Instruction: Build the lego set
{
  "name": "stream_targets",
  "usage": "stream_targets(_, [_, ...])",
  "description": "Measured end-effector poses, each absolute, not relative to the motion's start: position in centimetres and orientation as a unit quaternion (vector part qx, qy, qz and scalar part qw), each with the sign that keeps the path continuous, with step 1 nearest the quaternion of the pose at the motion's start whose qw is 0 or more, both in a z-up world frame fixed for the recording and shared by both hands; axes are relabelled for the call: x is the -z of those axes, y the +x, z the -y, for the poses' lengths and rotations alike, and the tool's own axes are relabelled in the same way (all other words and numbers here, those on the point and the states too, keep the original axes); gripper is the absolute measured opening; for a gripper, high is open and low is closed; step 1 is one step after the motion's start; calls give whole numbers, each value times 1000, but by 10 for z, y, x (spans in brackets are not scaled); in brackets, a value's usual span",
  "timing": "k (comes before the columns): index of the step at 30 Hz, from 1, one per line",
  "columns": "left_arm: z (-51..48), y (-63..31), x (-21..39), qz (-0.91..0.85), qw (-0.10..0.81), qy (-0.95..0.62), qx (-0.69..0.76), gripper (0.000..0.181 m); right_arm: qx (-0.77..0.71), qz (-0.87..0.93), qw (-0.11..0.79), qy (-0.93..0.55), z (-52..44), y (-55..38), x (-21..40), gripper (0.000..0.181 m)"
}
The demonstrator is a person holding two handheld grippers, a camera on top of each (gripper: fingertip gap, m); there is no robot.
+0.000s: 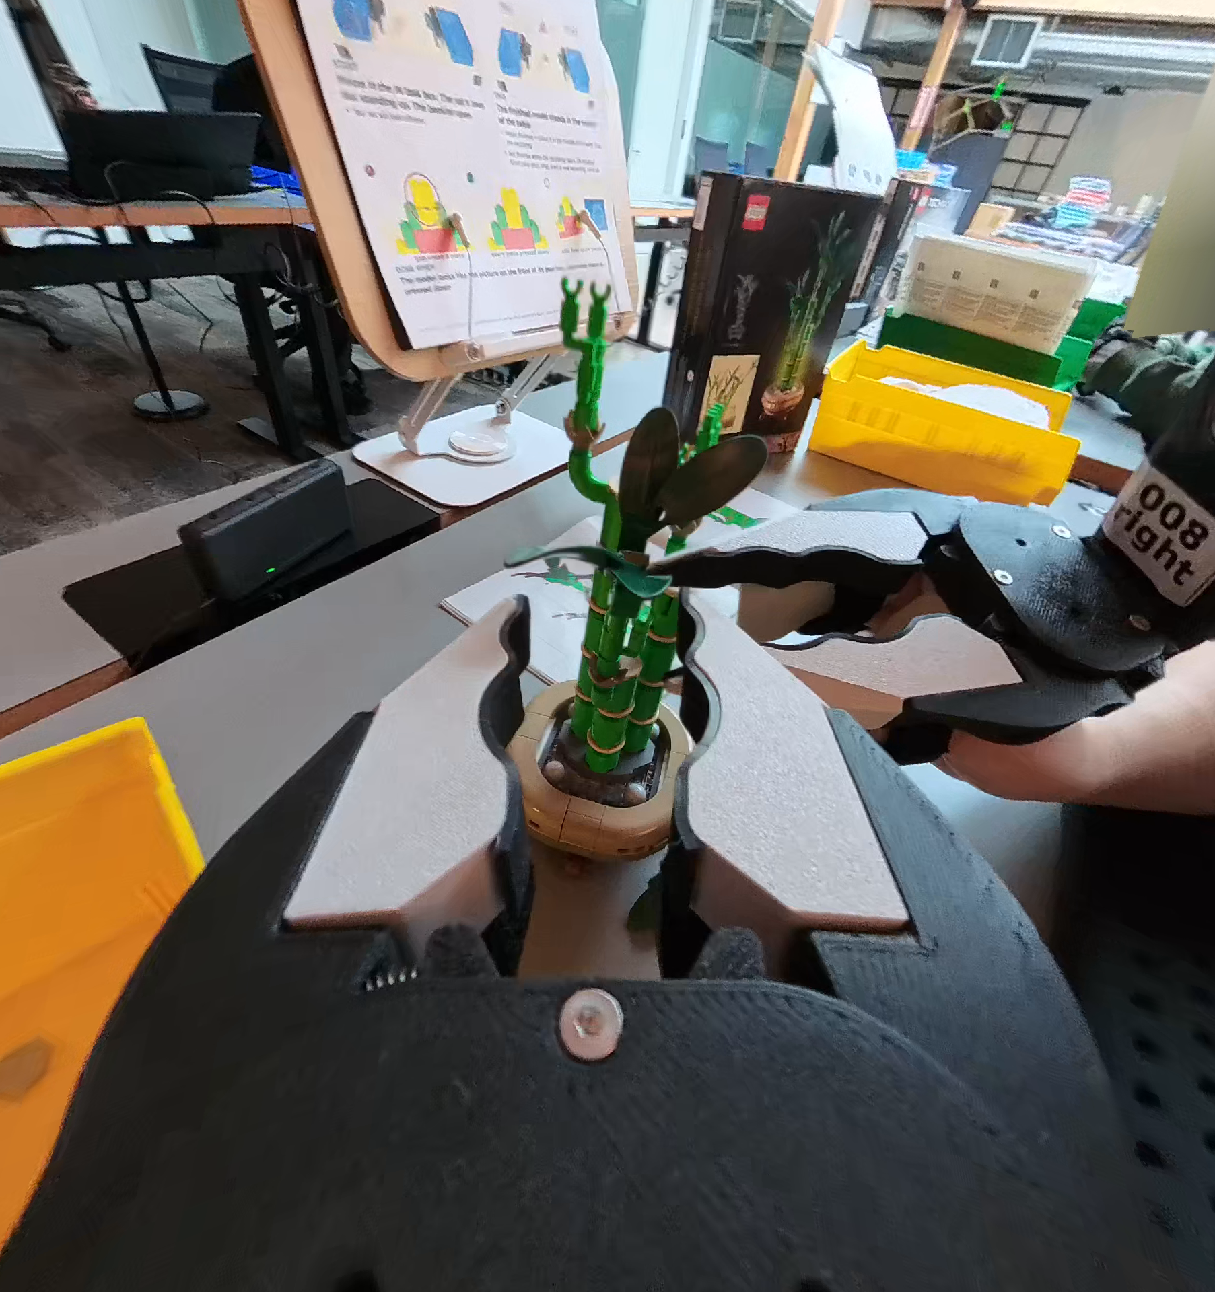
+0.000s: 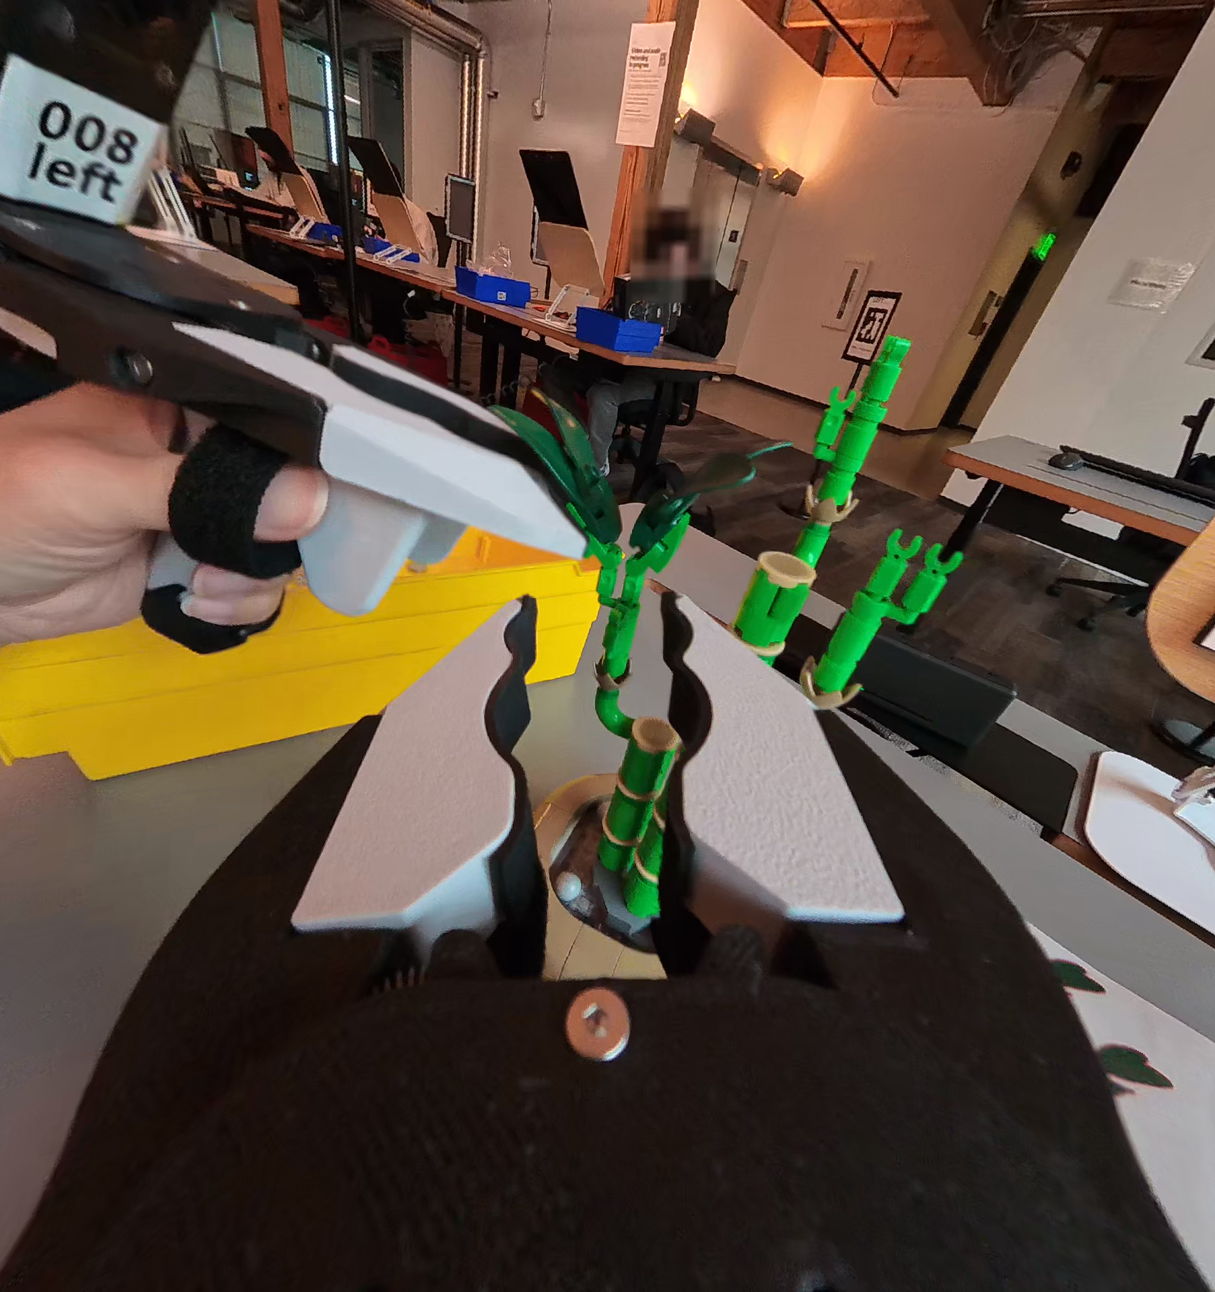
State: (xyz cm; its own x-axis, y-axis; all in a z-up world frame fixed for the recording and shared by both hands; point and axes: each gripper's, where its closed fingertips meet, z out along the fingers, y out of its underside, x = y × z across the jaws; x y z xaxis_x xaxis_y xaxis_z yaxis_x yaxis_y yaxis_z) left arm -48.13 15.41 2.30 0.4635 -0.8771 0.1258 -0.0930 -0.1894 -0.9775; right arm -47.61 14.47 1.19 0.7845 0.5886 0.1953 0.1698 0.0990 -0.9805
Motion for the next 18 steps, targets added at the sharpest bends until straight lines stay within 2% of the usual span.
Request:
stream_targets(6, [-142, -494, -24, -330, 530, -693, 361, 42, -125, 303, 681, -655, -134, -461, -7, 31])
stream_targets(18, [-148, -483, 19, -315, 554, -695, 332, 32, -122, 331, 659, -664, -106, -439, 13, 16])
